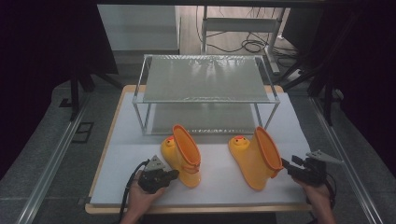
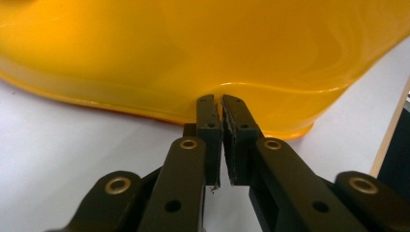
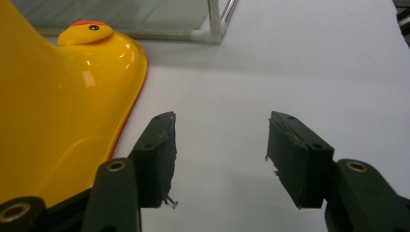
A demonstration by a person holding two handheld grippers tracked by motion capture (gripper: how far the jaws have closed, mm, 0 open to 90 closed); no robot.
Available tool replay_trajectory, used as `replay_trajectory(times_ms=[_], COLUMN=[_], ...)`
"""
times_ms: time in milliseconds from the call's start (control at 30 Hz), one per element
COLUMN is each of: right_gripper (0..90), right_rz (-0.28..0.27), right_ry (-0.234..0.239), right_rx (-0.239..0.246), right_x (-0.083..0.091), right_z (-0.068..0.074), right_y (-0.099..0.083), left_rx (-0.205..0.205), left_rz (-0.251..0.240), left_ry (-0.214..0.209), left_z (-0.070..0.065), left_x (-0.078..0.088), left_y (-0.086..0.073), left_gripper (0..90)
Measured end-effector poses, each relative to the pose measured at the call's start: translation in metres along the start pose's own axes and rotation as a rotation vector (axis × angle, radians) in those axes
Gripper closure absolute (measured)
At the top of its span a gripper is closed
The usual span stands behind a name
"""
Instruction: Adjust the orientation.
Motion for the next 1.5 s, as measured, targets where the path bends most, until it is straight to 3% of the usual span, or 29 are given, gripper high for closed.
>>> replay_trajectory(times_ms=[100,233,267,300,433,500,600,833,1067,1233,1367,1400,1500], right_gripper=[42.8,41.5,38.8,39.0,41.6,41.9,41.7,38.3,37.0,39.7,42.7,42.7,43.6], right_rz=[0.0,0.0,-0.01,-0.01,-0.02,-0.035,-0.062,-0.054,-0.123,-0.102,-0.09,-0.09,-0.033], right_ry=[0.001,0.008,0.049,0.062,0.076,0.106,0.102,0.127,0.167,0.176,0.248,0.248,0.285], right_rx=[-0.001,-0.008,-0.049,-0.053,-0.006,0.013,0.035,0.061,0.065,0.099,0.084,0.084,0.093], right_x=[0.0,0.002,0.004,0.006,0.015,0.02,0.025,0.029,0.057,0.074,0.086,0.086,0.092], right_z=[0.0,-0.001,-0.002,-0.001,0.004,0.007,0.01,0.02,0.031,0.043,0.048,0.048,0.058], right_y=[0.0,0.001,0.004,0.006,0.015,0.019,0.022,0.033,0.059,0.083,0.104,0.104,0.128], left_rx=[0.001,0.013,0.019,0.019,0.059,0.069,0.081,0.101,0.11,0.108,0.113,0.113,0.122], left_rz=[-0.003,-0.007,-0.029,-0.029,-0.077,-0.088,-0.089,-0.105,-0.126,-0.12,-0.124,-0.124,-0.116], left_ry=[-0.002,0.0,-0.001,-0.001,0.028,0.04,0.046,0.059,0.066,0.061,0.062,0.062,0.066], left_z=[0.0,0.004,0.005,0.005,0.015,0.02,0.024,0.03,0.033,0.033,0.034,0.034,0.036], left_x=[0.0,0.005,0.011,0.011,0.028,0.032,0.034,0.041,0.047,0.048,0.049,0.049,0.047], left_y=[0.0,-0.002,-0.004,-0.004,-0.007,-0.008,-0.009,-0.009,-0.007,-0.008,-0.008,-0.008,-0.009], left_gripper=[82.6,59.6,55.7,53.6,46.7,45.3,43.6,42.0,40.8,40.4,40.4,40.3,40.4])
Point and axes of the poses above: each handheld gripper's, and its own axes: x roughly backward along the jaws, y roughly out of its top, z roughly to its left, the point moved 1 cm from there along -x, roughly forward along the jaws, and after that the axes turned 3 degrees about z, right-handed, at the moved point
